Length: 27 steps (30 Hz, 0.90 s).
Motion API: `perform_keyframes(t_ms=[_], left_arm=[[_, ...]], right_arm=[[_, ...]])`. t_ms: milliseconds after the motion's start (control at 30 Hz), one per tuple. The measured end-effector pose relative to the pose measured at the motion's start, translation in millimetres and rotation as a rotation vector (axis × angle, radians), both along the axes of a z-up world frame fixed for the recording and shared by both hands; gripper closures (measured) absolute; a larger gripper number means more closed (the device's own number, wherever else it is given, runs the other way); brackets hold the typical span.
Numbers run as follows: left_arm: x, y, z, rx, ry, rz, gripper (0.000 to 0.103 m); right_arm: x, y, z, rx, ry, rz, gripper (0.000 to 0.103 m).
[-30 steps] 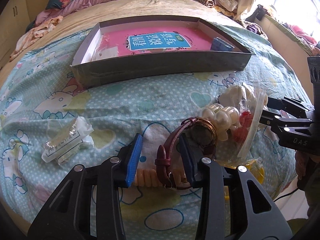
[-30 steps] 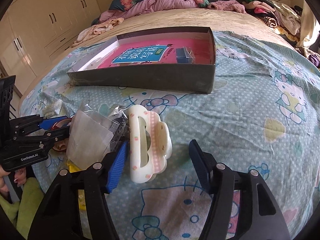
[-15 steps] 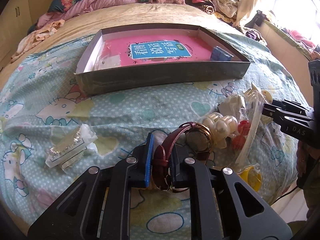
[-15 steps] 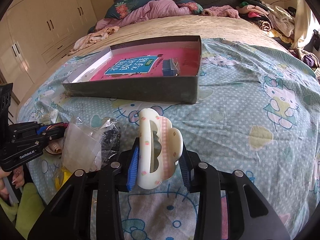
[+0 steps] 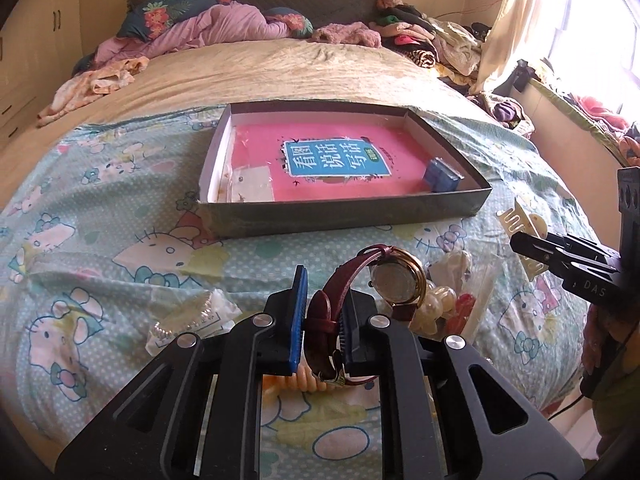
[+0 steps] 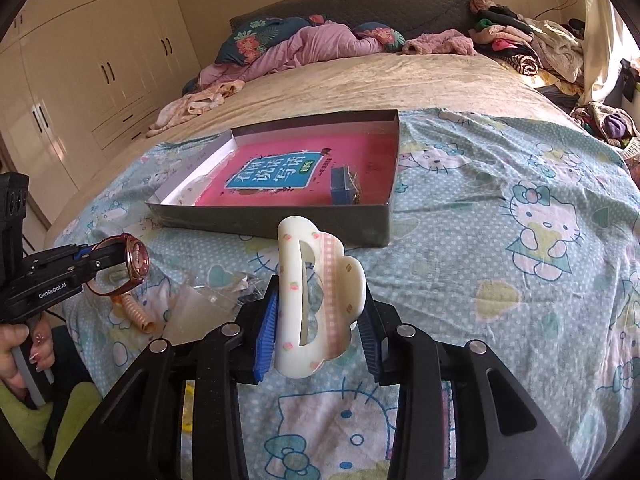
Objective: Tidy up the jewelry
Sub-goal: 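Carry the watch onto the blue book and release while the right carries the clip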
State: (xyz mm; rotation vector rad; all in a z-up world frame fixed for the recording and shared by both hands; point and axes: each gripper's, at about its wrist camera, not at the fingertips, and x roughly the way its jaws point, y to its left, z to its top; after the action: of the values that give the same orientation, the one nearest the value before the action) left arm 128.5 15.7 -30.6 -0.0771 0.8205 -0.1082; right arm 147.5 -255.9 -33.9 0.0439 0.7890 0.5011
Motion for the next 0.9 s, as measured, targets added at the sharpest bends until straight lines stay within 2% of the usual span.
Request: perform_keyframes(t_ms=[633, 900], left_arm=[[26, 36, 28, -0.054, -0.068, 0.106, 0.095], [47, 37, 23, -0.065, -0.063, 0.113, 0.095]], right_arm=[[14, 32, 26, 0.009, -0.057, 0.065, 0.069], [29, 44, 34, 0.01, -0.081, 0.075, 0.069]])
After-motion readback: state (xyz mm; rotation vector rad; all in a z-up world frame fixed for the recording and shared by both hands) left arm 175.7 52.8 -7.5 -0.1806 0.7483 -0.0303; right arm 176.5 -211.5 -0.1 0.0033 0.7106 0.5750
